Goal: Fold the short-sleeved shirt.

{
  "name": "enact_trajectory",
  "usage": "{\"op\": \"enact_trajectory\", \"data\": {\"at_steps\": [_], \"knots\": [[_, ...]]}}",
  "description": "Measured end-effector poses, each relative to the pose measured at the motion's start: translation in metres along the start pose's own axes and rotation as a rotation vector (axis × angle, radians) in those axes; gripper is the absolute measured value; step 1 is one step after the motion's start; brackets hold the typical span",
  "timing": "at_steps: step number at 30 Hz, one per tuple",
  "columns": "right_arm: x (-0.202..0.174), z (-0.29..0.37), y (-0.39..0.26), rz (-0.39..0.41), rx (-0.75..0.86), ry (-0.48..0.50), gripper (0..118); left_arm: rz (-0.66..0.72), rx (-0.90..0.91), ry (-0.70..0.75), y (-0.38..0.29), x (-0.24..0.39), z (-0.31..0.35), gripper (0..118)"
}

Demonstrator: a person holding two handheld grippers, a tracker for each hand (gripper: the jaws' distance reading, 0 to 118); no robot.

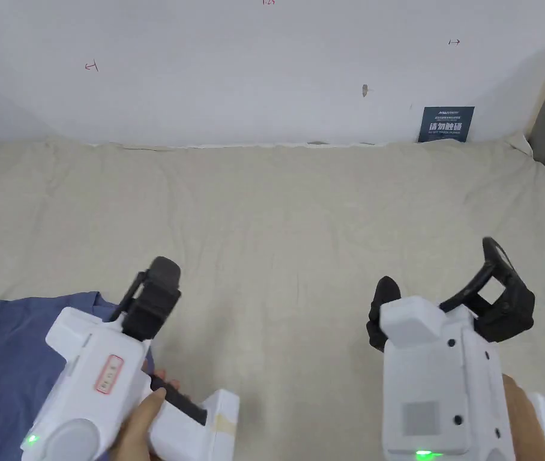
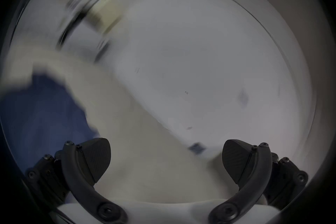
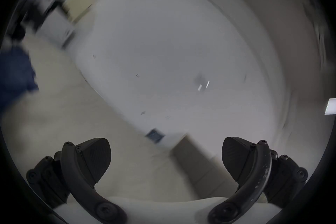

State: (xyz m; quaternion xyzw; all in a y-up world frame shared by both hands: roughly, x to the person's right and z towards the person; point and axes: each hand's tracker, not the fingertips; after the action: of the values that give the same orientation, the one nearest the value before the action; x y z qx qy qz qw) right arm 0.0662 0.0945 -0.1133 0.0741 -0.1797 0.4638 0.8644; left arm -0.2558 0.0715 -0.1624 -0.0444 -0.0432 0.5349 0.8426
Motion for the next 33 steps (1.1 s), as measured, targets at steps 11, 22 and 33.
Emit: {"op": "enact_trajectory", "data": {"at_steps": [11,22,33], "knots": [[0.037,-0.013,-0.025,-0.602,-0.238,0.206,118,-0.849,0.06,0.04,-0.032,0.046,0.007,118],[0.037,-0.017,-0.049,-0.872,-0.329,0.307,118,-1.276,0.076,0.086,-0.061,0.034,0.004,118],[0.037,-0.015,-0.046,-0.875,-0.335,0.311,118,-1.287,0.107,0.081,-0.058,0.033,0.006,118]]}}
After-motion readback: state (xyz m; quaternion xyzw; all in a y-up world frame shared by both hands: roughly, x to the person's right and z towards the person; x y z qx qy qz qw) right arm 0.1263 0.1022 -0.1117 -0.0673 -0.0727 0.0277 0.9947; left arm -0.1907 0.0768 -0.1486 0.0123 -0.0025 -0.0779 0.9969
